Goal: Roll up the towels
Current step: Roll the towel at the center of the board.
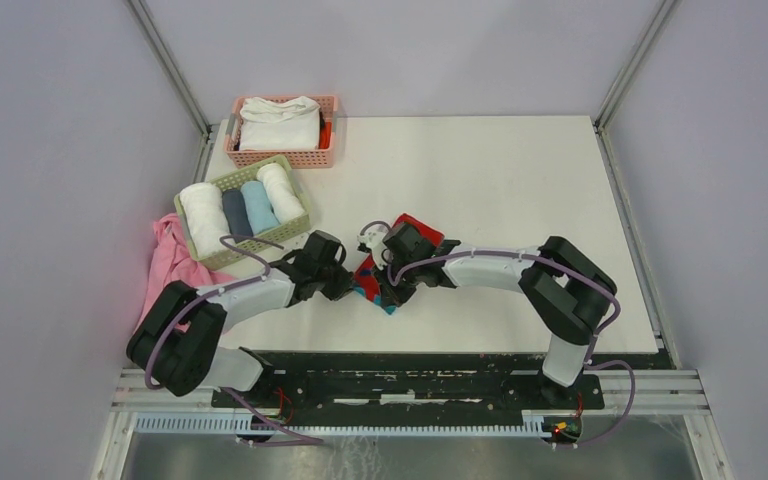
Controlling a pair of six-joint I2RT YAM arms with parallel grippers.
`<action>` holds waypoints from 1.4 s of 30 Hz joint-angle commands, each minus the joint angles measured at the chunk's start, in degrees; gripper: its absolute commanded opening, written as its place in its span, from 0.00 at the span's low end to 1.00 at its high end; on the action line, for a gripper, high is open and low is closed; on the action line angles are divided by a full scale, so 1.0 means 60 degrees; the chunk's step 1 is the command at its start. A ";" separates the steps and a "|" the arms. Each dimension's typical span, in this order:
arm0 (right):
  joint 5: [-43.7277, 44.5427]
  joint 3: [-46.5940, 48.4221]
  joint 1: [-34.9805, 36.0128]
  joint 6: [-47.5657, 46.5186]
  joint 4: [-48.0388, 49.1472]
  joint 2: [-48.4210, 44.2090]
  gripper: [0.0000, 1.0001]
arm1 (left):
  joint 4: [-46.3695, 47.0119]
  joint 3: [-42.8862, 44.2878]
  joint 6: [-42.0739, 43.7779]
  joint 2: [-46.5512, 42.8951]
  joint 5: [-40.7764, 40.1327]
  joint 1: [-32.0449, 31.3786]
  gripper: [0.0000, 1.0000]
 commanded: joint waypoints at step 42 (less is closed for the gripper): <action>-0.5582 0.1584 -0.2916 0.2762 0.0325 0.2618 0.06 | 0.2323 -0.0936 0.1506 0.1143 0.1830 0.1373 0.35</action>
